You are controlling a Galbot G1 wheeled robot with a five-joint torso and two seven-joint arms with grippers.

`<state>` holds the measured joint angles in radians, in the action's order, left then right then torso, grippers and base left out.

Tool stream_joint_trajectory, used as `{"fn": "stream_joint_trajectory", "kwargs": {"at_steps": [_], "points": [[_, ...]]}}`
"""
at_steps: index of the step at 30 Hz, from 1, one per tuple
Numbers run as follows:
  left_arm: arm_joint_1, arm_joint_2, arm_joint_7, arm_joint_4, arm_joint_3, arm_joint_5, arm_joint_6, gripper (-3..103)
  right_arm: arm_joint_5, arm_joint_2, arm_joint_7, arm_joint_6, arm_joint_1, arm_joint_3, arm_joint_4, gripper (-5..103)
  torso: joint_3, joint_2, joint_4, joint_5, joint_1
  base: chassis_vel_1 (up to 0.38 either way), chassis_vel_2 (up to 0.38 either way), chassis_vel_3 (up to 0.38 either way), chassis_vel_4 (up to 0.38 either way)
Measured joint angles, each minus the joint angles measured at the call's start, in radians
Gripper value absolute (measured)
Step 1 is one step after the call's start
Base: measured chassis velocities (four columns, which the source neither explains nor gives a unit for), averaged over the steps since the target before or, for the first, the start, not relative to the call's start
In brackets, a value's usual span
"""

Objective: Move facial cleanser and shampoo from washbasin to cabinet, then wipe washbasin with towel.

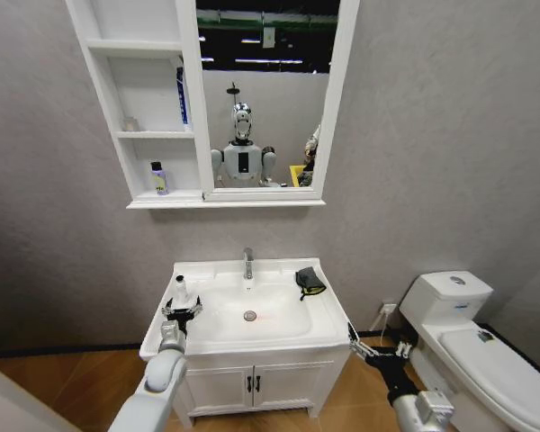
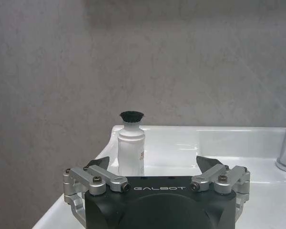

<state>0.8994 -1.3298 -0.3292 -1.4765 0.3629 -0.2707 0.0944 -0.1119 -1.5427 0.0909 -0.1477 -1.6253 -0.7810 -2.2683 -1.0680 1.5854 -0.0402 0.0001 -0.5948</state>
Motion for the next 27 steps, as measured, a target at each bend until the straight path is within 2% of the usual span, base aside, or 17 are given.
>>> {"fn": "stream_joint_trajectory", "kwargs": {"at_steps": [7,9,11,15,19,20,22,27], "points": [[-0.076,-0.046,-0.026,0.107,0.006,0.004,0.002,100,-0.002,-0.008,0.01,0.03,-0.029,-0.009,0.015,100,0.0,0.0,0.0004,-0.0001,0.0,0.0,0.0,0.0,0.0],[-0.124,-0.056,-0.028,0.172,0.01,0.001,-0.001,100,0.0,-0.011,0.011,0.041,-0.041,-0.008,0.015,100,0.0,0.0,0.0001,0.0,0.0,0.0,0.0,0.0,0.0],[-0.132,-0.057,-0.028,0.182,0.01,0.001,-0.001,100,0.0,-0.011,0.011,0.042,-0.043,-0.007,0.015,100,0.0,0.0,0.0002,-0.0001,0.0,0.0,0.0,0.0,0.0],[-0.207,-0.058,-0.031,0.276,0.014,0.0,-0.006,100,0.001,-0.013,0.013,0.057,-0.056,-0.006,0.018,100,0.0,0.0,0.0002,0.0,0.0,0.0,0.0,0.0,0.0],[-0.229,-0.054,-0.027,0.304,0.018,-0.004,-0.006,101,0.001,-0.015,0.012,0.063,-0.06,-0.008,0.021,100,0.0,0.0,0.0003,-0.0002,0.0,0.0,0.0,0.0,0.0],[-0.231,-0.051,-0.024,0.308,0.018,-0.006,-0.009,96,0.001,-0.016,0.012,0.065,-0.061,-0.009,0.023,100,0.0,0.0,0.0003,-0.0001,0.0,0.0,0.0,0.0,0.0],[-0.232,-0.05,-0.022,0.309,0.018,-0.007,-0.01,96,0.001,-0.016,0.012,0.065,-0.062,-0.009,0.023,100,0.0,0.0,0.0003,-0.0001,0.0,0.0,0.0,0.0,0.0],[-0.231,-0.046,-0.013,0.312,0.019,-0.013,-0.01,75,0.001,-0.017,0.011,0.066,-0.06,-0.01,0.026,100,0.0,0.0,0.0003,-0.0002,0.0,0.0,0.0,0.0,0.0]]}}
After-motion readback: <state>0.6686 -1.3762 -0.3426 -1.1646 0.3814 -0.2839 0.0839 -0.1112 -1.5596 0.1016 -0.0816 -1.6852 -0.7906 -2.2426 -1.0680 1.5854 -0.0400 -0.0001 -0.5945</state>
